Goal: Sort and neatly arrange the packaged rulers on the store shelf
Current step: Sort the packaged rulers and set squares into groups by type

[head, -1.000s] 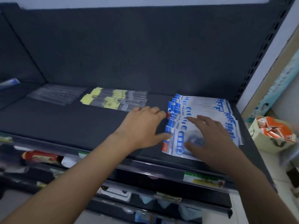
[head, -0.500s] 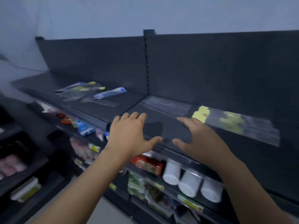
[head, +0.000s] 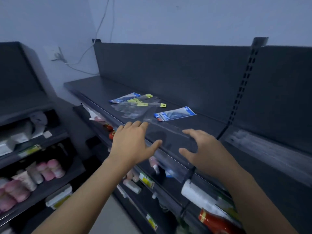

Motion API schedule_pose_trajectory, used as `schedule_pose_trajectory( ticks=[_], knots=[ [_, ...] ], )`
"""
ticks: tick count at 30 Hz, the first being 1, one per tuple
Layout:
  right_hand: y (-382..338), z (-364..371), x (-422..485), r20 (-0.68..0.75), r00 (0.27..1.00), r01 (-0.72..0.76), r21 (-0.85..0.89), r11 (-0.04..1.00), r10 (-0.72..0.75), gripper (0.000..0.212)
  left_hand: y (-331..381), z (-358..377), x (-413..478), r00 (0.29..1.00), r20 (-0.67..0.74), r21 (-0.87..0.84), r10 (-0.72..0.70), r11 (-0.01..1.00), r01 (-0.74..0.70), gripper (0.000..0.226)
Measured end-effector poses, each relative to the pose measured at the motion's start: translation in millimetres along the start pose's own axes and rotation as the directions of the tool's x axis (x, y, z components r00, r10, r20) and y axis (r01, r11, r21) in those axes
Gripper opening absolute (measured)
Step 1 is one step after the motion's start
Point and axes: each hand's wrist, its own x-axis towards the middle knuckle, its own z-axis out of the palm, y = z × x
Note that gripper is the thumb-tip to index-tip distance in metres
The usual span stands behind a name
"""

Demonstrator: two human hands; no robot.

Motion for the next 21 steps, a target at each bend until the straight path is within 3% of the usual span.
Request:
schedule_pose_trajectory(
  ticks=[13,17,21],
  knots=[
    [-30.4,76.1,217.7,0.169,0.985,-0.022,-0.118,0.993,0.042,0.042,-128.5,78.7,188.2,0.986,0.155,-0.024,-0.066,0.997,0.070,0.063],
    [-20.9,99.6,256.0,0.177,0.965,-0.149,-0.230,0.962,0.192,0.028,-137.0,113.6,233.0,0.945,0.325,-0.134,0.031,0.991,0.013,0.057],
    [-1.5,100.1,282.3,0.120,0.862,-0.402,-0.433,0.807,0.493,0.027,-132.3,133.7,277.5,0.946,0.234,-0.061,0.223,0.975,-0.214,0.069]
  ],
)
